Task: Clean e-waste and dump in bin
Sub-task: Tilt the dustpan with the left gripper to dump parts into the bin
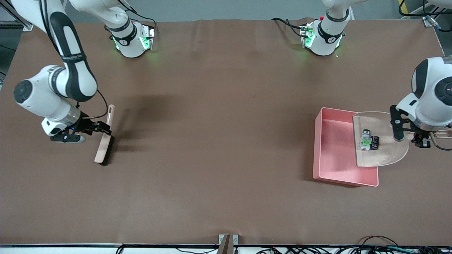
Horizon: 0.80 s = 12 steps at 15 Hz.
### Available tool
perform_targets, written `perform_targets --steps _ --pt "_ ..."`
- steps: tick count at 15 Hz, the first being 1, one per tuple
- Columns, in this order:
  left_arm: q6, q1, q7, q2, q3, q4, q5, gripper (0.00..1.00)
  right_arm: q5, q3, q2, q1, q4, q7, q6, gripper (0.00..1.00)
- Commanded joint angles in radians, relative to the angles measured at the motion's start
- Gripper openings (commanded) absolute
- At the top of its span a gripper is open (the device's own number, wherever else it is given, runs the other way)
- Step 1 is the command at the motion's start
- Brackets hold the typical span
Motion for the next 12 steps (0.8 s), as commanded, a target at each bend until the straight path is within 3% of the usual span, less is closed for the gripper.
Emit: perform_targets --steps 1,6,9,10,12 --pt "-0.153 -0.091 -0.110 0.046 -0.003 0.093 0.077 0.00 -0.067 -0.034 -0.045 -0.006 0.087 -0.014 -0.129 1.00" --pt "-0.284 -0.197 -0.192 0.068 -0.005 0.122 0.189 0.00 -0.081 -0.046 -0.090 -0.006 0.217 -0.011 -0.289 1.00" --pt "-0.289 -0.182 -0.184 0.069 -0.003 0.128 0.194 0.00 -0.195 -0.035 -0.137 -0.006 0.289 0.076 -0.416 1.00" --pt "-0.270 -0.159 -0.176 0.062 0.000 0.132 0.175 0.00 -0.209 -0.029 -0.149 -0.016 0.319 0.099 -0.470 1.00" --pt "-0.188 -0.091 -0.163 0.029 -0.019 0.133 0.006 0.00 -0.212 0.011 -0.157 -0.064 0.379 0.102 -0.559 1.00"
